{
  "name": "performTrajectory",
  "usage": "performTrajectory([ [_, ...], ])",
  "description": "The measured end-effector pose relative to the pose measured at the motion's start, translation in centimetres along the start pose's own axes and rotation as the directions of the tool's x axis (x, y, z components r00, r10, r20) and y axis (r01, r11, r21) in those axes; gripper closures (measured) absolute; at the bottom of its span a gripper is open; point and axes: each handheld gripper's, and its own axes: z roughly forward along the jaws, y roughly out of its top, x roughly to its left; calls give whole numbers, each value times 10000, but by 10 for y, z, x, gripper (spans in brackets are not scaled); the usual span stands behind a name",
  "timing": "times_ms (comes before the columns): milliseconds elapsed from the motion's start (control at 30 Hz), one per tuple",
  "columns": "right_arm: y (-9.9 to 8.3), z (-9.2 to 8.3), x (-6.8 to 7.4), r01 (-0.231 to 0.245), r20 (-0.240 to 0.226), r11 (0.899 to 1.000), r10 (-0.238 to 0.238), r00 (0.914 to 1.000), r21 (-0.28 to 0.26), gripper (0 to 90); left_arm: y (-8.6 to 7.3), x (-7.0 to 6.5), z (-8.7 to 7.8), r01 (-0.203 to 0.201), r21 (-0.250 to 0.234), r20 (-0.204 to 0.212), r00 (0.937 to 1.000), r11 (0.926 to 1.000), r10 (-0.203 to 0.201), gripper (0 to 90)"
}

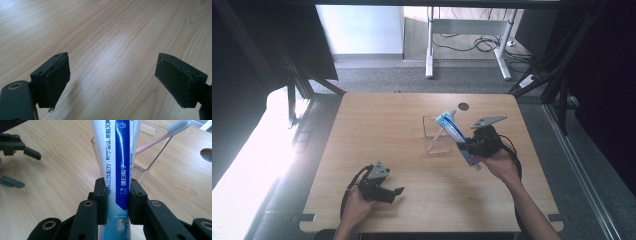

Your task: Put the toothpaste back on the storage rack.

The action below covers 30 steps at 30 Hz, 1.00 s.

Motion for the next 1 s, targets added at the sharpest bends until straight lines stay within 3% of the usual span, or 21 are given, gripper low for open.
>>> performTrajectory([
  [1000,39,24,-10,-218,-191,9936,198,9996,-1112,731,0,-1,0,-2,-46,69,10000,10000,3,131],
])
